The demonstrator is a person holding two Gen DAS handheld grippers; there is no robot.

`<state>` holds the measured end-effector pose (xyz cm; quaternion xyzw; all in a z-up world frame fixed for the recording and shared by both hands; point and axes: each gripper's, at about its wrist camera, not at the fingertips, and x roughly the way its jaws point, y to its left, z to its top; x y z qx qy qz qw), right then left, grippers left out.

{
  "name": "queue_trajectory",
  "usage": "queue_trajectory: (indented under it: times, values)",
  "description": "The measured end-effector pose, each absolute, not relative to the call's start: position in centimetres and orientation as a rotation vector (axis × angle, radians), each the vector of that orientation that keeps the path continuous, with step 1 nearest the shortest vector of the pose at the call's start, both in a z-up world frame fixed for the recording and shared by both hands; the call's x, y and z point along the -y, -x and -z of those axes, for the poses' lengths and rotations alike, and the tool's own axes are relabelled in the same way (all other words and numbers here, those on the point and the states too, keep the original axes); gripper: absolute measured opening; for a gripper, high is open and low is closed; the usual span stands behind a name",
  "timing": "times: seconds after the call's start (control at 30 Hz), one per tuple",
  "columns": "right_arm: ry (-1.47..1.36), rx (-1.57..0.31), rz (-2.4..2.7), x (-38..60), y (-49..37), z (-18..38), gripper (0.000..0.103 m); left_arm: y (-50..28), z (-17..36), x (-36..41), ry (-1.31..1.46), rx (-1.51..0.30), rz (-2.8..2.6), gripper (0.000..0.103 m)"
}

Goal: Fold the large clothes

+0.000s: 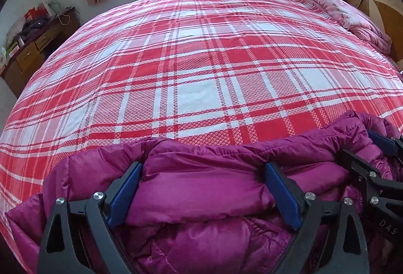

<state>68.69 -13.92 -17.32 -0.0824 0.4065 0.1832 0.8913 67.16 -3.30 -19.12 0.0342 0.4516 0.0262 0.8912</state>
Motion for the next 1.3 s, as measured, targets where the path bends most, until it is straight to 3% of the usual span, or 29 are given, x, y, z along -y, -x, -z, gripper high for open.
queue_trajectory:
  times: [1.3]
  values:
    - [0.175, -0.857, -0.366, 13.76, -68.99, 17.84, 0.067, -67.52, 19.46, 3.51, -0.090, -0.929, -0.088, 0.102]
